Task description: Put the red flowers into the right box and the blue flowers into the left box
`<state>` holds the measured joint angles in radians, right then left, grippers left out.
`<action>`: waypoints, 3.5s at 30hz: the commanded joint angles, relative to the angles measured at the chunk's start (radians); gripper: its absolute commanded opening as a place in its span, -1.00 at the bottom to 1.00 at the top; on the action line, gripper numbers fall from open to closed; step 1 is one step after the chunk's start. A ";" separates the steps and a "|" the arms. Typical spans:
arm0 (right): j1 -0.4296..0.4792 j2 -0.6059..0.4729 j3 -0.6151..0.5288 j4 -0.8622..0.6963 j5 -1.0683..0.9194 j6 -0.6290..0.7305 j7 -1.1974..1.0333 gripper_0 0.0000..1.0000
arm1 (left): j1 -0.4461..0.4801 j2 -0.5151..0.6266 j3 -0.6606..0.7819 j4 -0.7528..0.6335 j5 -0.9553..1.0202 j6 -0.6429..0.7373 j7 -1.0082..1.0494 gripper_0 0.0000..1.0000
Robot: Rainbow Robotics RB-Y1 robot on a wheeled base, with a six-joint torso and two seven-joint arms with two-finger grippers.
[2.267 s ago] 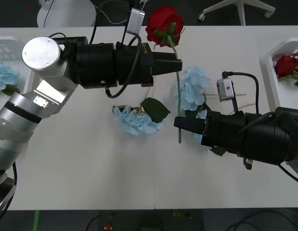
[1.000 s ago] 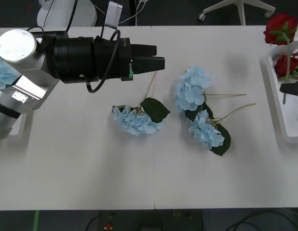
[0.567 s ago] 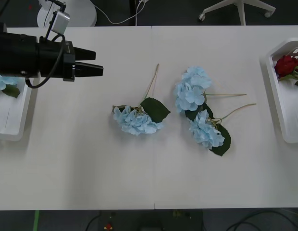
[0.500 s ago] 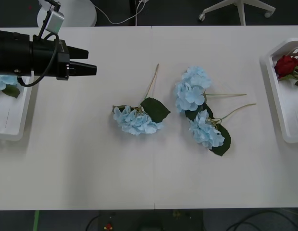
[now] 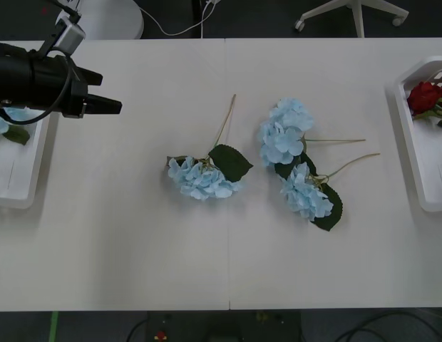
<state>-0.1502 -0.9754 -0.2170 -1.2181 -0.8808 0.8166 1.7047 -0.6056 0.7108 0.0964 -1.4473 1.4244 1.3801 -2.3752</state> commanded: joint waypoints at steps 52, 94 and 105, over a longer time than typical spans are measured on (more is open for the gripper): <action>-0.335 -0.158 0.691 -0.580 0.163 0.369 1.001 0.48 | -0.393 0.223 -0.626 0.197 -2.958 -2.549 2.048 1.00; -0.624 0.205 1.108 -0.199 0.312 0.269 1.001 -1.00 | -0.608 -0.505 -0.845 0.656 -3.851 -2.577 1.662 1.00; -0.643 0.109 0.970 -0.199 0.026 0.337 1.001 -1.00 | -0.608 -0.544 -0.882 0.720 -3.873 -2.586 1.680 0.70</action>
<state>-0.7528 -0.8023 0.8436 -1.4087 -0.7694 1.1199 2.7222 -1.1573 0.1957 -0.7742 -0.7335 -2.4379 -1.1880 -0.7170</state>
